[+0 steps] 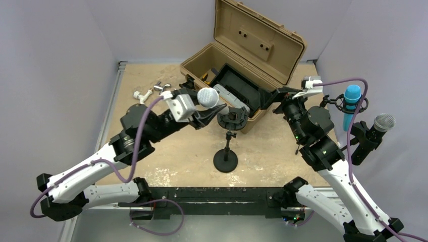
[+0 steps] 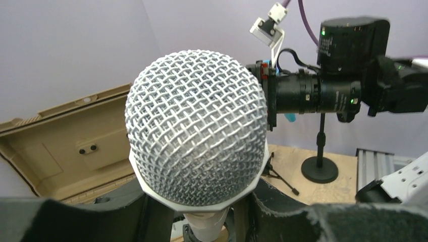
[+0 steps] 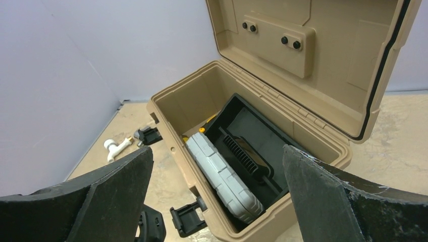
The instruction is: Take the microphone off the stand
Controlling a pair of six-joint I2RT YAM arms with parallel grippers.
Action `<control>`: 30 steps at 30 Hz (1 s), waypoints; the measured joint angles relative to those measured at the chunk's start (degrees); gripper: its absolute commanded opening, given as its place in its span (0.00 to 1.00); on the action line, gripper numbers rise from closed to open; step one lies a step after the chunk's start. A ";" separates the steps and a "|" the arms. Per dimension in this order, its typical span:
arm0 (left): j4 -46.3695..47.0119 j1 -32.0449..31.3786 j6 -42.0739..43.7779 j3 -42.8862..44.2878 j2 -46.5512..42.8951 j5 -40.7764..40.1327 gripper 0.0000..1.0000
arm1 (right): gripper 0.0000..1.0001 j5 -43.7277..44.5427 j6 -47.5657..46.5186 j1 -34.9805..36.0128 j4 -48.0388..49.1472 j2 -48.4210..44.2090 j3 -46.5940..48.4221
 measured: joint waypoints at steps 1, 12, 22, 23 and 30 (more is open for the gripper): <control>-1.03 0.00 -1.22 0.22 -1.09 -0.79 0.00 | 0.99 -0.02 0.02 0.00 0.04 0.00 -0.13; -29.99 15.72 -18.08 14.40 -4.50 -13.09 0.00 | 0.99 -0.92 -0.02 0.00 0.37 0.00 -0.42; -54.34 44.39 -25.03 8.41 5.99 -9.64 0.00 | 0.99 -1.84 -0.09 0.00 0.42 -0.07 -0.52; -55.25 45.22 -25.05 6.56 8.02 -9.55 0.00 | 0.99 -1.95 -0.09 0.00 0.46 -0.07 -0.59; -59.17 46.42 -25.05 3.10 24.92 -9.07 0.00 | 0.99 -2.95 -0.07 0.00 0.83 -0.44 -1.49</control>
